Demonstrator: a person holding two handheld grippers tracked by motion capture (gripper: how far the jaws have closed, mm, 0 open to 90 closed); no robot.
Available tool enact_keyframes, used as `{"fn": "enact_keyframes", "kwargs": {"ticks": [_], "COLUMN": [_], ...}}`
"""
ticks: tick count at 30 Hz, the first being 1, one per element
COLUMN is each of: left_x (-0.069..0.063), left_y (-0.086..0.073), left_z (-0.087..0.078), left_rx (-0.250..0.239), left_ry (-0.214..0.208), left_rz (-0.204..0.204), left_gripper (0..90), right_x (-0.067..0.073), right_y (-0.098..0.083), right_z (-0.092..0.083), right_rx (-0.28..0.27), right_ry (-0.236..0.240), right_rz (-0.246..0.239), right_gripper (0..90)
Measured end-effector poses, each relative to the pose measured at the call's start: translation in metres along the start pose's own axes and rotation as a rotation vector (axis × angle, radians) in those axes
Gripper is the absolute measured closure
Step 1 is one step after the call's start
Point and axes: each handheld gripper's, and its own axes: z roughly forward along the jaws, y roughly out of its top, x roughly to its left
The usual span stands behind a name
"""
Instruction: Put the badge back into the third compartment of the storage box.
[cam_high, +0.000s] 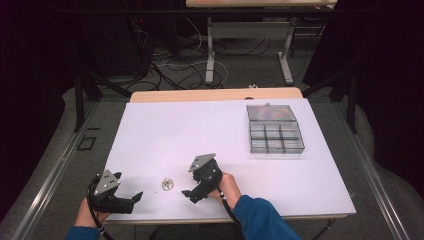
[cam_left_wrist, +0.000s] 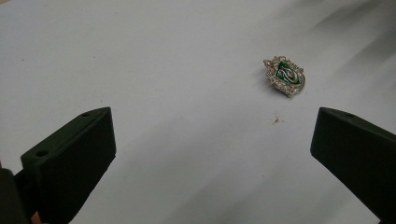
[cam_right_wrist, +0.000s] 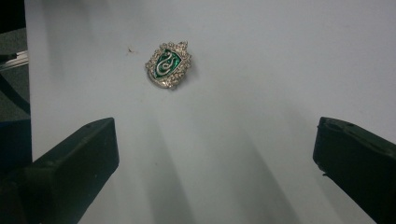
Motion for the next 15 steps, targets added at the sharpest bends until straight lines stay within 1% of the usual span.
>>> {"fn": "enact_keyframes", "kwargs": {"ticks": [1,3,4,6,7,8,9,10,12,14,15], "left_x": [0.000,0.000,0.000,0.000,0.000,0.000,0.000,0.000,0.000,0.001,0.000], "left_y": [0.000,0.000,0.000,0.000,0.000,0.000,0.000,0.000,0.000,0.000,0.000], "left_z": [0.000,0.000,0.000,0.000,0.000,0.000,0.000,0.000,0.000,0.000,0.000], "left_rx": [0.002,0.000,0.002,0.002,0.002,0.001,0.001,0.002,0.002,0.005,0.005], "left_ry": [0.001,0.001,0.000,0.000,0.000,0.000,0.001,-0.001,0.000,-0.003,-0.003], "left_rz": [0.001,0.000,0.000,0.000,0.000,0.001,0.002,0.001,0.001,0.002,0.002], "left_gripper": [0.2,0.2,0.2,0.2,0.2,0.2,0.2,0.2,0.2,0.2,0.2], "right_x": [0.001,0.000,0.002,0.002,0.001,0.002,0.001,0.002,0.002,0.004,0.004], "right_y": [0.002,0.004,0.006,0.007,0.008,0.009,0.010,0.013,0.014,0.016,0.018], "right_z": [0.003,0.005,0.009,0.011,0.013,0.014,0.017,0.021,0.023,0.026,0.027], "right_rx": [-0.003,-0.002,0.003,0.005,-0.006,0.005,-0.008,-0.004,-0.013,-0.005,-0.003], "right_ry": [0.004,0.007,0.015,0.015,0.020,0.020,0.025,0.030,0.031,0.023,0.025], "right_rz": [0.004,-0.004,0.014,0.017,-0.001,0.021,0.004,0.007,0.000,0.020,0.013], "right_gripper": [0.0,0.0,0.0,0.0,0.0,0.0,0.0,0.0,0.0,0.0,0.0]}}
